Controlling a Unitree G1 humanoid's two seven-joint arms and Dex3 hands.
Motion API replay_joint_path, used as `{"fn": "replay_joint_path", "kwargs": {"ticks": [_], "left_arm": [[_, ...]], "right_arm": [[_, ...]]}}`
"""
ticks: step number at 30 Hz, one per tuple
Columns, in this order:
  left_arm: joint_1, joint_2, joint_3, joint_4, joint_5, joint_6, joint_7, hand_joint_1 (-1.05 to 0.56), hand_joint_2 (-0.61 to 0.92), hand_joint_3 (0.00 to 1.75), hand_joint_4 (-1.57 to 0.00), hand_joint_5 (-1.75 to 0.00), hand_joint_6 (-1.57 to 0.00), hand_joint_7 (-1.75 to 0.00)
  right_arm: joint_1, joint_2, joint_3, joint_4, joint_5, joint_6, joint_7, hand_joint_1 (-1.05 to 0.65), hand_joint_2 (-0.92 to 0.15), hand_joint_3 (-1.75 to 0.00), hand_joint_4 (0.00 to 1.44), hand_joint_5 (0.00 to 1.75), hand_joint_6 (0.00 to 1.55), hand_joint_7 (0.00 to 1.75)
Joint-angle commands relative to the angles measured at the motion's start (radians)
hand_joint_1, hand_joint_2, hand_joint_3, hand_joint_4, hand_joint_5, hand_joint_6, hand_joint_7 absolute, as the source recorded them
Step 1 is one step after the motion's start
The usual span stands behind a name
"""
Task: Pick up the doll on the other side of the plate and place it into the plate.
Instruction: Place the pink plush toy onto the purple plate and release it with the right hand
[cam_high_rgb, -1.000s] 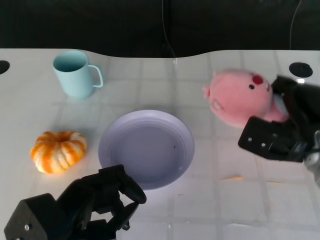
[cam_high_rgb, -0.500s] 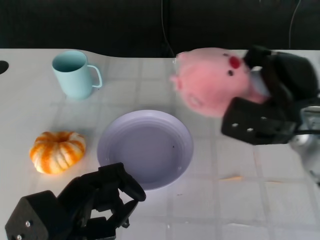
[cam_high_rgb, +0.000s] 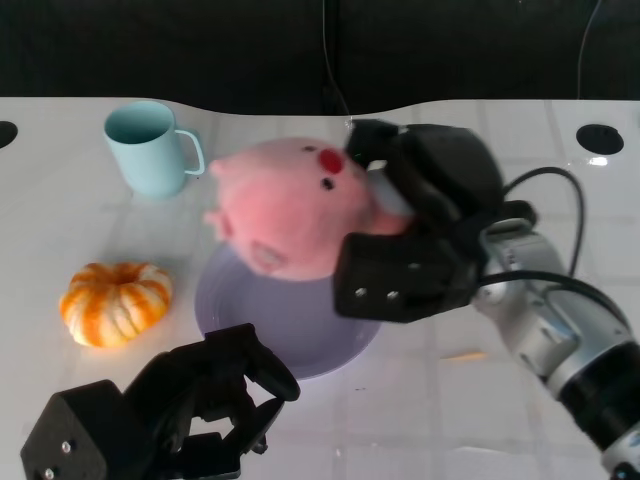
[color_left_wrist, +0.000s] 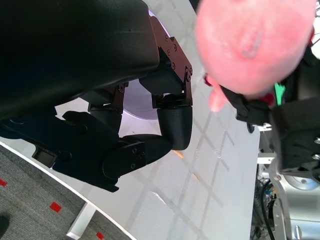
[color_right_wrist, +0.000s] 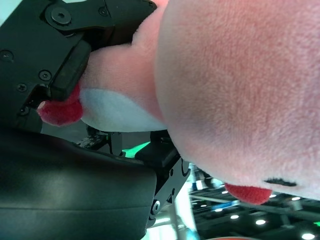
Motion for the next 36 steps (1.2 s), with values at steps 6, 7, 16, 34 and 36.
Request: {"fn": "replay_joint_path", "kwargs": {"ticks": [6,7,16,34,36], "left_arm": [[0.004,-0.001,-0.008,-0.005,0.019,0.002,0.017,-0.27,0.71,0.86,-0.62,-1.75,-0.62,-1.42],[0.004,-0.002,-0.009,-0.007,0.02,0.005,0.018,-0.27,0.7,0.87,-0.63,-1.75,-0.62,-1.42],[0.004,-0.003,-0.012,-0.009,0.027,0.006,0.017,-0.28,0.7,0.88,-0.62,-1.75,-0.61,-1.43],[0.0,-0.002,-0.005,0.005,0.032,-0.006,0.011,-0.29,0.69,0.87,-0.62,-1.75,-0.6,-1.44],[0.0,-0.002,-0.004,0.008,0.031,-0.012,0.009,-0.29,0.69,0.87,-0.62,-1.75,-0.6,-1.43]], "right_arm": [[-0.071,0.087,0.043,0.122,0.0,-0.037,0.01,-0.22,-0.45,-1.04,0.96,1.75,0.74,1.67],[-0.079,0.096,0.048,0.14,-0.005,-0.038,0.005,-0.22,-0.45,-0.99,0.95,1.75,0.75,1.65],[-0.104,0.133,0.049,0.207,0.011,-0.028,0.021,-0.21,-0.55,-0.75,0.89,1.75,0.8,1.28],[-0.072,-0.01,0.087,-0.123,-0.009,0.114,0.517,-0.89,-0.92,-0.27,0.14,0.09,0.16,0.0],[-0.061,-0.026,0.082,-0.166,-0.003,0.113,0.542,-0.9,-0.92,-0.27,0.13,0.08,0.16,0.0]]}}
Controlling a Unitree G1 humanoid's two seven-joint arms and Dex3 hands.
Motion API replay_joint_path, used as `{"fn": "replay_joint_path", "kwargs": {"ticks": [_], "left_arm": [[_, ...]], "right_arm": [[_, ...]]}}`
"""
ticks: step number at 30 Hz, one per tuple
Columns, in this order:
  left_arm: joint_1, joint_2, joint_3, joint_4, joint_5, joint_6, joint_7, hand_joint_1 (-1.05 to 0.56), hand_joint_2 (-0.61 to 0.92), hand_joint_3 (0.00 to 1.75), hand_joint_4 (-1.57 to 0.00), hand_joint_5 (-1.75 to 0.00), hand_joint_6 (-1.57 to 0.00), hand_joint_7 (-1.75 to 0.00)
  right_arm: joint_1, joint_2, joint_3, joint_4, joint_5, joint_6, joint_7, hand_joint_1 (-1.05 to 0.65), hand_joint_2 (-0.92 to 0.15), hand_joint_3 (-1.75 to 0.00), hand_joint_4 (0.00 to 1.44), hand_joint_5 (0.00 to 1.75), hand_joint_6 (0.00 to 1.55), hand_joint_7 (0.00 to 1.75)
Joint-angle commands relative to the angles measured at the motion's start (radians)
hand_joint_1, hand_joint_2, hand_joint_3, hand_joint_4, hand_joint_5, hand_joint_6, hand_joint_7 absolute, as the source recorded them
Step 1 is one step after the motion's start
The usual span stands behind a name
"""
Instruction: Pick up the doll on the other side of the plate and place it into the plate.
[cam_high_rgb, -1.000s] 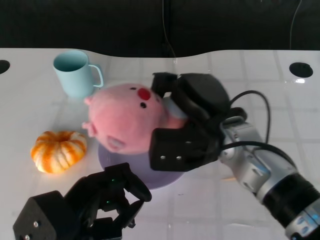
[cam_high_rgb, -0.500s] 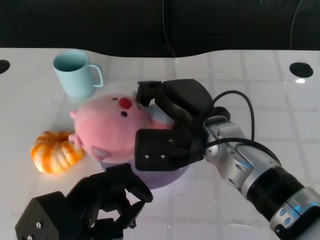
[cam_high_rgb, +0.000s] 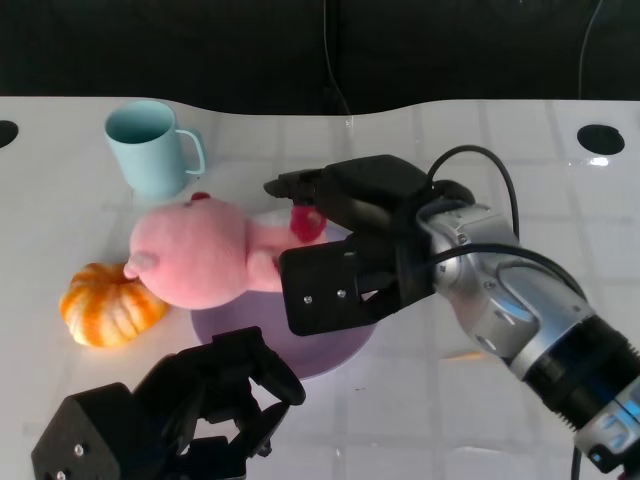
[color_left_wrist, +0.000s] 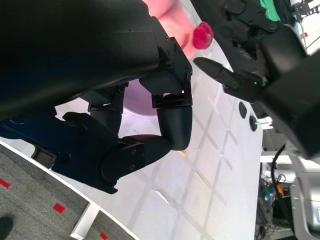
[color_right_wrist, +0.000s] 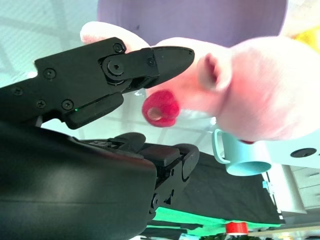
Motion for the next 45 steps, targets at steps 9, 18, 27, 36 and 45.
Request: {"fn": "replay_joint_path", "kwargs": {"ticks": [9,18,27,36,45], "left_arm": [[0.0,0.005,0.006,0.009,-0.001,-0.01,0.009,-0.29,0.69,0.87,-0.62,-1.75,-0.61,-1.42],[0.001,0.001,0.008,0.003,-0.005,0.003,0.009,-0.29,0.7,0.86,-0.62,-1.75,-0.61,-1.4],[0.001,-0.003,0.006,0.001,-0.001,0.002,0.013,-0.28,0.71,0.85,-0.61,-1.75,-0.62,-1.4],[-0.001,0.008,0.021,0.002,-0.007,-0.003,0.003,-0.29,0.71,0.84,-0.6,-1.75,-0.63,-1.41],[0.006,0.022,0.034,0.002,-0.025,-0.01,-0.009,-0.29,0.72,0.84,-0.62,-1.75,-0.62,-1.41]], "right_arm": [[0.152,-0.14,-0.067,-0.288,0.042,-0.066,0.043,-0.88,-0.92,-0.26,0.2,0.12,0.21,0.02],[0.383,-0.239,-0.199,-0.539,0.157,-0.146,0.027,-0.74,-0.92,-0.21,0.34,0.22,0.36,0.07],[0.611,-0.261,-0.345,-0.647,0.288,-0.287,-0.073,-0.37,-0.91,-0.02,0.73,0.86,0.84,0.21],[0.832,-0.273,-0.478,-0.758,0.475,-0.216,-0.021,0.05,-0.48,-1.12,0.81,1.64,0.98,0.83],[0.928,-0.291,-0.514,-0.815,0.536,-0.157,0.03,0.12,-0.35,-1.4,0.86,1.69,0.82,1.34]]}}
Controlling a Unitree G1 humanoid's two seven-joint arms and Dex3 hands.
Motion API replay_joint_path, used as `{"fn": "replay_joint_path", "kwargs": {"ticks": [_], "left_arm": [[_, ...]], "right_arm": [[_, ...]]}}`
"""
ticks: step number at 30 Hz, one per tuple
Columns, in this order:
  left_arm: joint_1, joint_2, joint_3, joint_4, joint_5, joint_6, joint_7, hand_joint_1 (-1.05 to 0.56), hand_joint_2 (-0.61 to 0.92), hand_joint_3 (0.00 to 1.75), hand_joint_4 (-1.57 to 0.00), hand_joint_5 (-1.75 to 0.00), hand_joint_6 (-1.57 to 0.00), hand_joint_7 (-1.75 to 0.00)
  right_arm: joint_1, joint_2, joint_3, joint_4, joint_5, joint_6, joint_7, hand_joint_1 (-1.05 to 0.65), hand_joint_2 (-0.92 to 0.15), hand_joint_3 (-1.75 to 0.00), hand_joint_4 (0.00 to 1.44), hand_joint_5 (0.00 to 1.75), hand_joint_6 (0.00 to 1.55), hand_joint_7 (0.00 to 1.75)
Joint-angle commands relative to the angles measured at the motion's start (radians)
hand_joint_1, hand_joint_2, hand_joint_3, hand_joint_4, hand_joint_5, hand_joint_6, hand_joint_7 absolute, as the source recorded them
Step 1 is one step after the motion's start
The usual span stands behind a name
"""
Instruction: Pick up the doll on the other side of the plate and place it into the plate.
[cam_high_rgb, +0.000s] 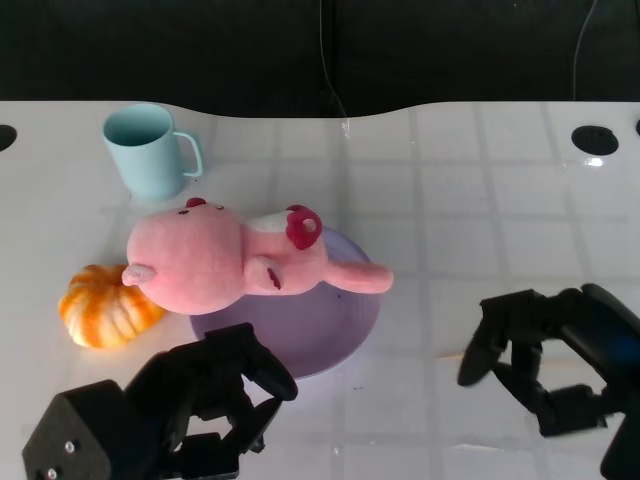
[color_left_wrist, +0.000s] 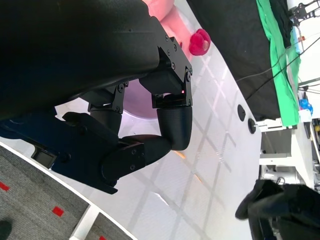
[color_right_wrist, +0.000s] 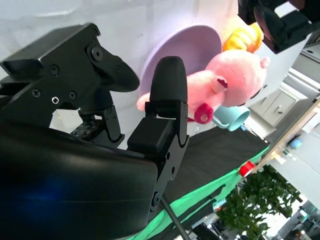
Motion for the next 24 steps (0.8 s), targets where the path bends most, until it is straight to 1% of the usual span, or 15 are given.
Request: {"fn": "replay_joint_path", "kwargs": {"ticks": [1,6,12,16,19,21,24], "left_arm": [[0.007,0.019,0.014,0.0,-0.011,-0.011,-0.007,-0.29,0.72,0.84,-0.62,-1.75,-0.62,-1.41],[0.008,0.03,0.014,0.003,-0.014,-0.017,-0.009,-0.29,0.73,0.83,-0.63,-1.75,-0.62,-1.39],[0.013,0.024,0.009,-0.001,-0.028,-0.01,-0.005,-0.28,0.72,0.82,-0.63,-1.75,-0.64,-1.37],[0.015,0.025,0.001,0.003,-0.02,-0.02,0.001,-0.28,0.72,0.83,-0.63,-1.75,-0.64,-1.37],[0.013,0.024,-0.005,0.006,-0.013,-0.017,0.005,-0.27,0.72,0.83,-0.64,-1.75,-0.65,-1.38],[0.011,0.021,-0.007,0.009,-0.017,-0.018,0.003,-0.25,0.67,0.92,-0.64,-1.75,-0.63,-1.4],[0.011,0.02,-0.009,0.01,-0.017,-0.018,0.004,-0.24,0.66,0.96,-0.64,-1.75,-0.63,-1.41]], "right_arm": [[0.03,-0.013,-0.016,-0.018,0.007,0.005,-0.003,0.12,-0.35,-1.41,0.86,1.7,0.82,1.34],[0.05,-0.002,-0.011,0.031,-0.032,-0.053,-0.058,0.11,-0.35,-1.38,0.84,1.75,0.82,1.38],[0.045,0.002,0.011,0.088,-0.085,-0.024,-0.083,0.11,-0.36,-1.33,0.85,1.75,0.79,1.42],[0.033,-0.005,0.01,0.13,-0.104,-0.056,-0.102,0.11,-0.36,-1.31,0.88,1.75,0.8,1.45],[0.029,-0.014,0.007,0.14,-0.108,-0.049,-0.095,0.11,-0.37,-1.31,0.87,1.75,0.79,1.45],[0.026,-0.019,0.006,0.153,-0.106,-0.062,-0.093,0.1,-0.36,-1.31,0.87,1.75,0.78,1.46],[0.024,-0.023,0.009,0.161,-0.109,-0.071,-0.089,0.1,-0.36,-1.3,0.87,1.75,0.78,1.45]]}}
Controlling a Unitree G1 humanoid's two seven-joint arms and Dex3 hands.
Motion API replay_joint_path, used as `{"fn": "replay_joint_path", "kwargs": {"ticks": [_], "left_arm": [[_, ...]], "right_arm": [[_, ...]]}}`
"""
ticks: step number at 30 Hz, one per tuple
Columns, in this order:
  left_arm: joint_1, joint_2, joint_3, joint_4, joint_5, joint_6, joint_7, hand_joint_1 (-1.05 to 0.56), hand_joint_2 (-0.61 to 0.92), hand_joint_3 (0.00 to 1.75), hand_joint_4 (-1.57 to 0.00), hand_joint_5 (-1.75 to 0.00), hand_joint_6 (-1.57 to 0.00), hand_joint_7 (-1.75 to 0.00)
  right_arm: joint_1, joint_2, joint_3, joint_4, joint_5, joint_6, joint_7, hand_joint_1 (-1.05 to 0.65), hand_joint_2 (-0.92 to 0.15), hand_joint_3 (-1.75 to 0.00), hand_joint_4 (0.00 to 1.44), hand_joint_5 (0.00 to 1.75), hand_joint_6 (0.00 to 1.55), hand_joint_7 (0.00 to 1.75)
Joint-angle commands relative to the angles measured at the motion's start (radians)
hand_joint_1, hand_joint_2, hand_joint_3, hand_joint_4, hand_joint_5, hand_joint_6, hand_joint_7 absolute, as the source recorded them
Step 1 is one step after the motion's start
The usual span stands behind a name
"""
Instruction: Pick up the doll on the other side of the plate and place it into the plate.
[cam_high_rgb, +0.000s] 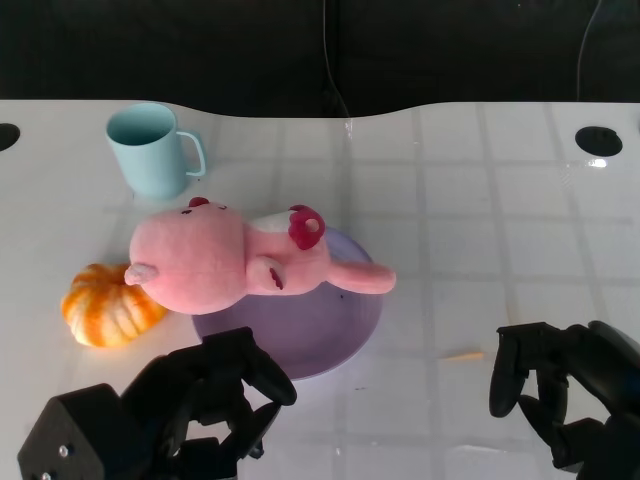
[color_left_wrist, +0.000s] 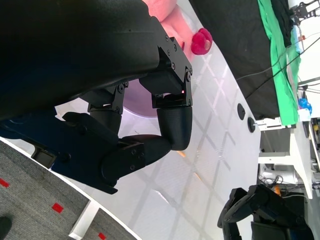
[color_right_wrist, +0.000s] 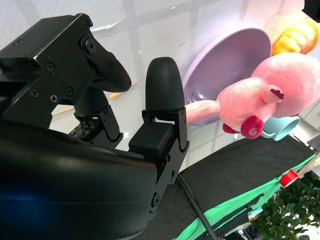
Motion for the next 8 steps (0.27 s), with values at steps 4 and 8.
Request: {"fn": "replay_joint_path", "kwargs": {"ticks": [4,8], "left_arm": [[0.007,0.001,0.004,0.0,-0.003,-0.007,0.005,-0.24,0.66,0.96,-0.64,-1.75,-0.63,-1.41],[0.011,0.001,0.011,0.004,-0.015,-0.012,-0.001,-0.24,0.67,0.95,-0.64,-1.75,-0.63,-1.42]], "right_arm": [[-0.007,-0.02,-0.003,0.012,-0.005,-0.021,0.002,0.1,-0.35,-1.31,0.87,1.75,0.79,1.45],[-0.006,-0.018,0.001,0.004,-0.006,-0.012,0.012,0.1,-0.35,-1.32,0.86,1.75,0.79,1.44]]}}
